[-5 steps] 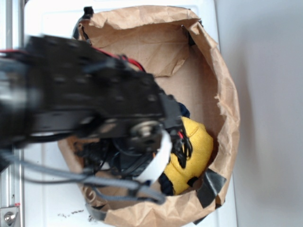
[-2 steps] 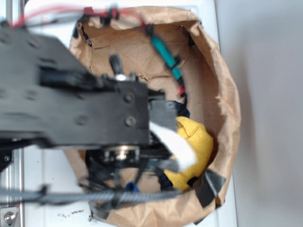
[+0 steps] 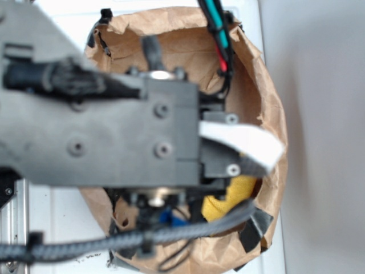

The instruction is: Grab the blue ball.

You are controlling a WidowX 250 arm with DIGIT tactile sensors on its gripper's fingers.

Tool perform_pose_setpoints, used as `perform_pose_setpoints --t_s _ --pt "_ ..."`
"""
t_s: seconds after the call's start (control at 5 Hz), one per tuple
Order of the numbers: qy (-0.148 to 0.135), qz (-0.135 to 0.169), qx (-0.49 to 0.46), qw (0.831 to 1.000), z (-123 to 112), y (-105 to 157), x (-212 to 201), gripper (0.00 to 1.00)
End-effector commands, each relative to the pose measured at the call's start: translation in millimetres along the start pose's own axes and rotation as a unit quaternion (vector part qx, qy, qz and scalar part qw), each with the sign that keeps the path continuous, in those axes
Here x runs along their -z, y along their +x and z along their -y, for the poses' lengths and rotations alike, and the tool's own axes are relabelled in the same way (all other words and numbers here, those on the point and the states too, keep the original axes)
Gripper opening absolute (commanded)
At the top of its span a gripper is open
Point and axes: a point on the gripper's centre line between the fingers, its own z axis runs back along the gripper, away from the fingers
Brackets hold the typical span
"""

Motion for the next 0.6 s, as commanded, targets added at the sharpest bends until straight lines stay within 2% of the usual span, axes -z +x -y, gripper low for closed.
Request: perform_pose_setpoints --t_s 0.0,0.2,0.4 --pt "0.022 0.023 -0.172 0.985 -4.6 12.3 -35.4 0.0" --pt "0.014 0.018 -0.155 0.988 -6.2 11.0 -37.5 0.0" --pt "0.018 0.024 -0.146 0.989 -4.5 9.0 -33.4 0.0"
